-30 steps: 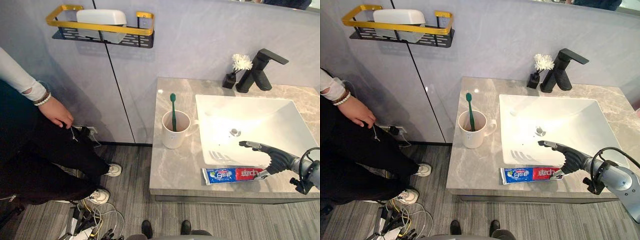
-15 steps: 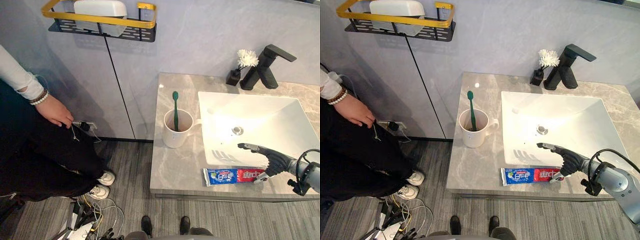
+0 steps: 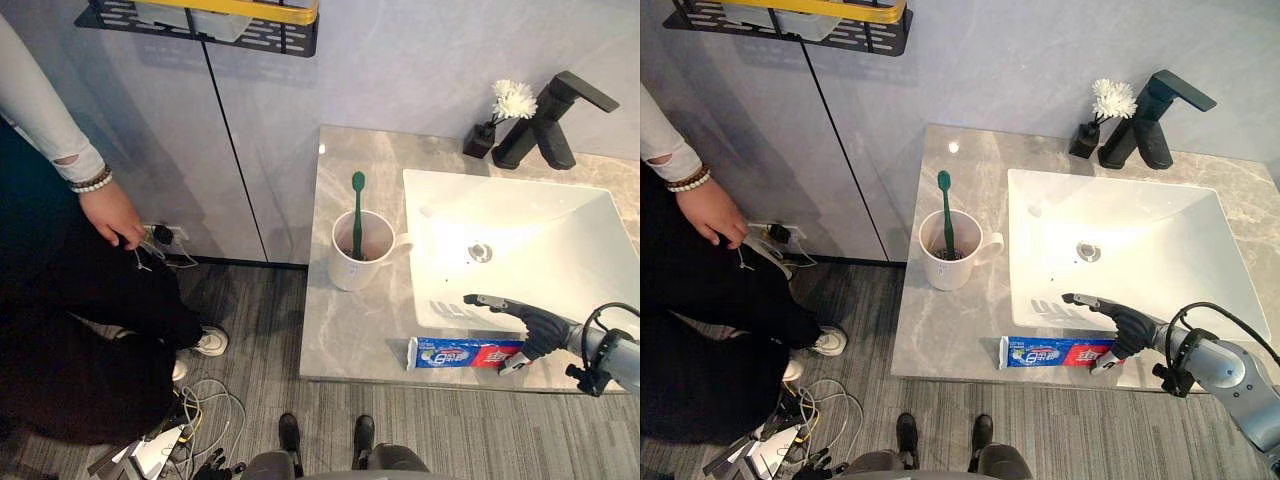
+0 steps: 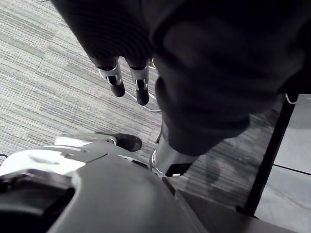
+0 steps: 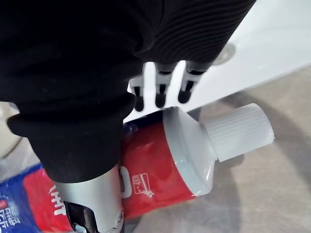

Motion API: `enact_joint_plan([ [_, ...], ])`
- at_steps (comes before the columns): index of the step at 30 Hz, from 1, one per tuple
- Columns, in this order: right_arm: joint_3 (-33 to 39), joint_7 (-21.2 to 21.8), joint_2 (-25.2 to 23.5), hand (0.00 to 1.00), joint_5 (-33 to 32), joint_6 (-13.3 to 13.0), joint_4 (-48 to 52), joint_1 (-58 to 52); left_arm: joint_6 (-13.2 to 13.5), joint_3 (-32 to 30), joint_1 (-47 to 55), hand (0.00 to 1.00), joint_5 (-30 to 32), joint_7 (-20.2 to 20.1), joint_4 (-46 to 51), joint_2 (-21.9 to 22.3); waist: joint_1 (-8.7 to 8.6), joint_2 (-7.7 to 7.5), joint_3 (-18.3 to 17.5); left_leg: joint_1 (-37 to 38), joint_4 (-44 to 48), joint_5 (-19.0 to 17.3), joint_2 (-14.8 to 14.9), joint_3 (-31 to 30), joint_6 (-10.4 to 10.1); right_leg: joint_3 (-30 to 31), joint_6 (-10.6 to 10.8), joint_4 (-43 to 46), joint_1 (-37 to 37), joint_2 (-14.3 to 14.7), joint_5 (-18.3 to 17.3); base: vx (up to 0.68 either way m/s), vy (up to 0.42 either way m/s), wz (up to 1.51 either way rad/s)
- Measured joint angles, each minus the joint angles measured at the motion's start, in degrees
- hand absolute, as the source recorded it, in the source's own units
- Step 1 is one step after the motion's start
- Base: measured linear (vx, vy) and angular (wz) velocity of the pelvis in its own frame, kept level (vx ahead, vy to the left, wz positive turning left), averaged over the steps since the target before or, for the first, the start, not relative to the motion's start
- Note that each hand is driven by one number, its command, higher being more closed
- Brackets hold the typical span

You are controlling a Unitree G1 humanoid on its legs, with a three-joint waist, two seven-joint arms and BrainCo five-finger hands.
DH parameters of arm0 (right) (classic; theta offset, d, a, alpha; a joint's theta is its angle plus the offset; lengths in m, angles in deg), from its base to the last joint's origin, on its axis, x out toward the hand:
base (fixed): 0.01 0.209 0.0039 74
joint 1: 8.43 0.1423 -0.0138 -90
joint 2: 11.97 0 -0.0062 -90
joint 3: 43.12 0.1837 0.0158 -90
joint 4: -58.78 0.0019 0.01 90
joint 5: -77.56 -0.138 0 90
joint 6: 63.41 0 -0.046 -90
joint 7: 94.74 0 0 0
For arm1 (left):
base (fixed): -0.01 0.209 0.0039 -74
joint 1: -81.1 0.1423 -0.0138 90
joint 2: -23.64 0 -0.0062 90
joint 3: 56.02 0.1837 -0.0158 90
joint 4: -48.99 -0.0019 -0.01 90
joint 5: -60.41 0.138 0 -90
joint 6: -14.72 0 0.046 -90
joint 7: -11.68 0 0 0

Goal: Organize washtable

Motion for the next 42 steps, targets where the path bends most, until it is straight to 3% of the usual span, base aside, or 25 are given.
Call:
enact_joint_plan([
  [1,-0.2,0.0,0.0,0.0,-0.01,0.0,0.4,0.03,0.03,0.0,-0.14,0.0,-0.02,0.01,0.04,-0.05,0.08,-0.1,0.36,-0.09,0.07,0.0,0.0,-0.09,0.0,-0.09,0.0,0.01,-0.01,-0.01,0.0,0.01,0.004,0.04],
  [2,-0.46,0.0,0.0,1.0,-0.03,-0.01,0.48,0.07,0.05,0.0,-0.18,0.0,-0.03,0.01,0.05,-0.08,0.09,-0.14,0.4,-0.19,0.11,0.0,0.0,-0.18,0.0,-0.17,0.0,0.01,-0.04,-0.02,0.0,0.0,0.003,0.07],
  [12,-0.83,-0.32,0.01,1.0,-0.1,-0.07,0.56,1.21,0.01,0.04,-0.73,0.0,-0.46,0.04,0.01,-0.12,1.26,-0.27,0.47,-0.82,0.75,0.0,0.13,-1.25,-0.01,-1.02,0.0,0.2,-0.03,0.01,0.01,0.0,0.001,0.04],
  [26,-1.23,0.25,0.41,1.0,-0.54,-1.2,0.39,2.98,-0.01,0.02,-1.05,0.0,-0.44,0.04,0.0,-0.34,1.51,-0.82,0.77,-0.89,0.76,0.0,0.09,-1.4,0.0,-1.23,0.0,0.2,0.0,-0.04,0.02,0.0,0.0,0.0],
  [36,-0.36,3.66,11.07,1.0,-2.33,-2.39,-12.07,1.76,-0.1,0.0,-1.04,0.0,-0.03,-0.07,0.0,-0.39,1.15,-0.9,0.76,-0.18,0.85,-0.01,0.07,-1.25,-0.01,-1.1,0.2,0.33,0.57,-0.15,0.54,0.0,0.0,0.0],
  [42,2.15,3.54,11.36,1.0,-1.87,-2.05,-20.42,2.3,-0.22,-0.18,-0.79,0.0,0.08,-0.32,-0.04,-0.48,0.33,-1.1,0.61,0.76,0.84,-0.01,0.12,-0.05,-0.03,0.31,0.15,0.52,0.8,-0.14,0.98,-0.02,0.014,-0.1],
])
